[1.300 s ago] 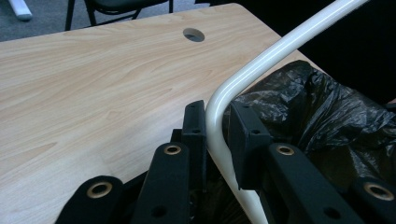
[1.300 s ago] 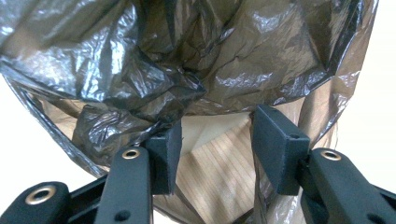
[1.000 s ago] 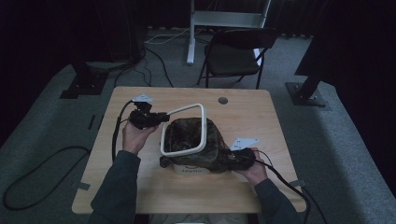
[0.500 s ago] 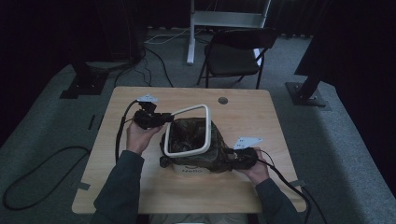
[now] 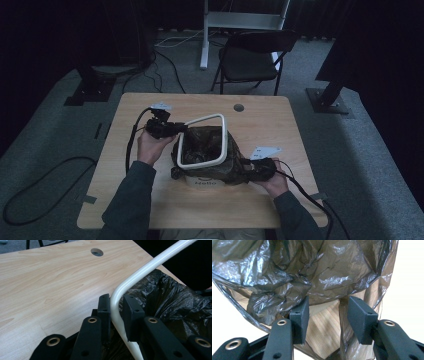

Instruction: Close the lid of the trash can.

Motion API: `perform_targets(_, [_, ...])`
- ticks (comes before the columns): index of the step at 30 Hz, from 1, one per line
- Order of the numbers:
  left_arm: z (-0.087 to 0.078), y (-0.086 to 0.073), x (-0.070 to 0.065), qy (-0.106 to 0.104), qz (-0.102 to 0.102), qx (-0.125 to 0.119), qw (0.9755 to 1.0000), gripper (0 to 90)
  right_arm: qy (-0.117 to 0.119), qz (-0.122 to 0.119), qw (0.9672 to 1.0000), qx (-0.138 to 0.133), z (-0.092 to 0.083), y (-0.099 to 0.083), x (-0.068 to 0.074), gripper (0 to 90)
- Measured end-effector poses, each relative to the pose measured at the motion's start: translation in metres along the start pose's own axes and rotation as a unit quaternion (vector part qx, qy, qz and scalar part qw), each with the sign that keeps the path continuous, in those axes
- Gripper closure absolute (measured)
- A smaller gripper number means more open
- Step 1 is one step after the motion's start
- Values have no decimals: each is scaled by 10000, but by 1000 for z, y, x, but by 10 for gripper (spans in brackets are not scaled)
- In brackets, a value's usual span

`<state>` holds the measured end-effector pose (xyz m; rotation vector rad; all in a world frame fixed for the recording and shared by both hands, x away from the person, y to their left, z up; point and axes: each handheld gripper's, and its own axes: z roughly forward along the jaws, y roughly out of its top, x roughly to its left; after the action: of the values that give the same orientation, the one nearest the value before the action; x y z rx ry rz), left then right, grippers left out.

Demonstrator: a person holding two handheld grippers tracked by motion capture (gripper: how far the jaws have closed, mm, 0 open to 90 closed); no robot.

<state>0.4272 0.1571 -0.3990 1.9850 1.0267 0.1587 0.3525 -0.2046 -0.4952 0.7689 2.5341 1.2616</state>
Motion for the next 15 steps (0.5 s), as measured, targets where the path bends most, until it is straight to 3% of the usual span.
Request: perform_targets(15, [5,0,-3,97,70,142,9998,778,-2,7,10000,-15,0,0,0,522])
